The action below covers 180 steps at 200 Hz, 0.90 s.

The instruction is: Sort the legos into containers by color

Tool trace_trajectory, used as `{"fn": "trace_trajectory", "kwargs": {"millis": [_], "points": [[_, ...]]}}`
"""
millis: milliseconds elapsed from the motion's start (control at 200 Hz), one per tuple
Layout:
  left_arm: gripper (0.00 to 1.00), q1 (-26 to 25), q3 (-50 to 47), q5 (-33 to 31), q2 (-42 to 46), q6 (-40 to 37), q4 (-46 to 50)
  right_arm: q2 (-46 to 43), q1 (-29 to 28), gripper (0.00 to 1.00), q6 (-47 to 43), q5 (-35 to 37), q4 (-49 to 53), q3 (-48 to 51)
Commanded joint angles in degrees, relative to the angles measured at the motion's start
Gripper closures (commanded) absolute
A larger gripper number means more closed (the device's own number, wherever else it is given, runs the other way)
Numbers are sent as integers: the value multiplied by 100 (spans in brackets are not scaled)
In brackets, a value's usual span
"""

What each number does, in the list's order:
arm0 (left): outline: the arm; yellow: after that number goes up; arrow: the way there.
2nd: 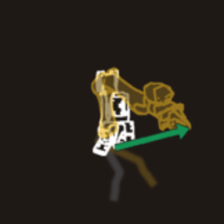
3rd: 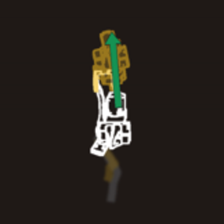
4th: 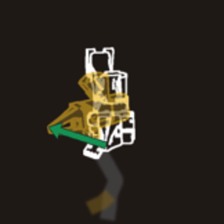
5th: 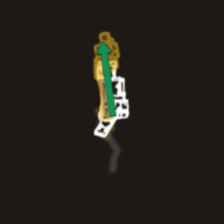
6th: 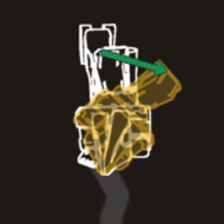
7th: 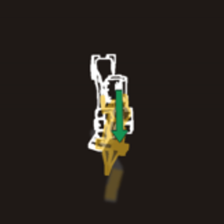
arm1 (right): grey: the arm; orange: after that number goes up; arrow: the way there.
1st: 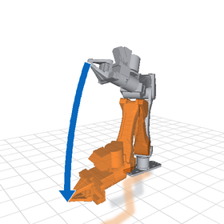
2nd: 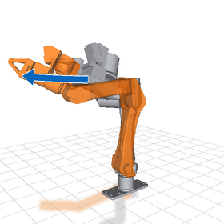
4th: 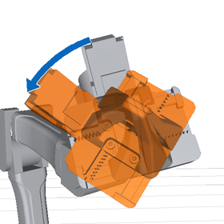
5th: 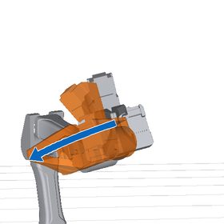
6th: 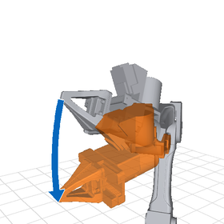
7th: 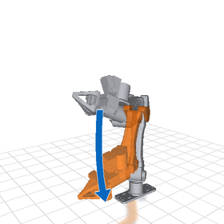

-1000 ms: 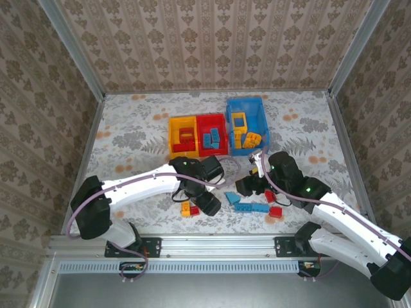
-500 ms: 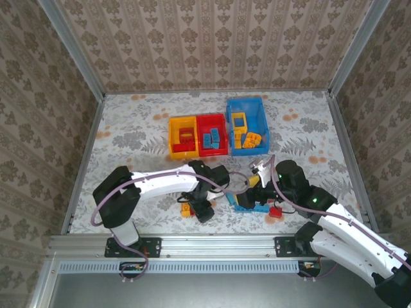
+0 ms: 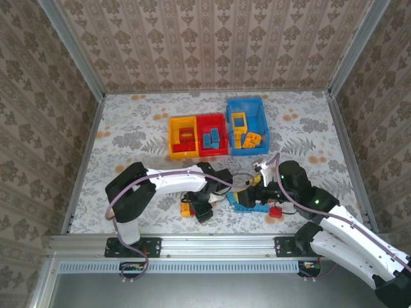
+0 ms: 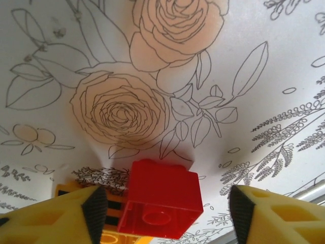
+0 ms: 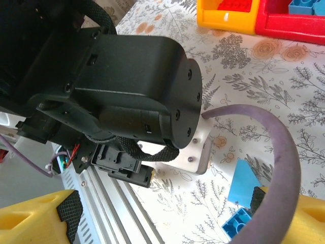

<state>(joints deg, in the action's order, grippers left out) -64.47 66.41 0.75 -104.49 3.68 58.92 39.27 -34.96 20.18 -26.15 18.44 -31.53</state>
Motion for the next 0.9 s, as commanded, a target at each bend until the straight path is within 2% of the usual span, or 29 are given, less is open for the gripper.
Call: {"fn": "trace_trajectory", "kwargs": {"millis": [0, 120, 335, 540, 740, 895], "points": [[36, -48, 110, -40, -142, -2, 139, -43, 51, 11, 166, 0, -20, -90], [39, -48, 87, -39, -172, 78, 133, -16, 68, 11, 191, 4, -58, -64], [60, -48, 74, -186, -191, 243, 87, 6, 94, 11, 208, -54, -130, -3], [65, 160, 435, -527, 131, 503, 146, -47, 147, 11, 101, 36, -4, -87], [66, 1172, 1671, -633, 542, 582, 525, 90, 183, 12, -196, 345, -18, -369], [66, 2093, 2512, -652, 376, 484, 716, 450, 200, 12, -135, 774, -1139, -371]]}}
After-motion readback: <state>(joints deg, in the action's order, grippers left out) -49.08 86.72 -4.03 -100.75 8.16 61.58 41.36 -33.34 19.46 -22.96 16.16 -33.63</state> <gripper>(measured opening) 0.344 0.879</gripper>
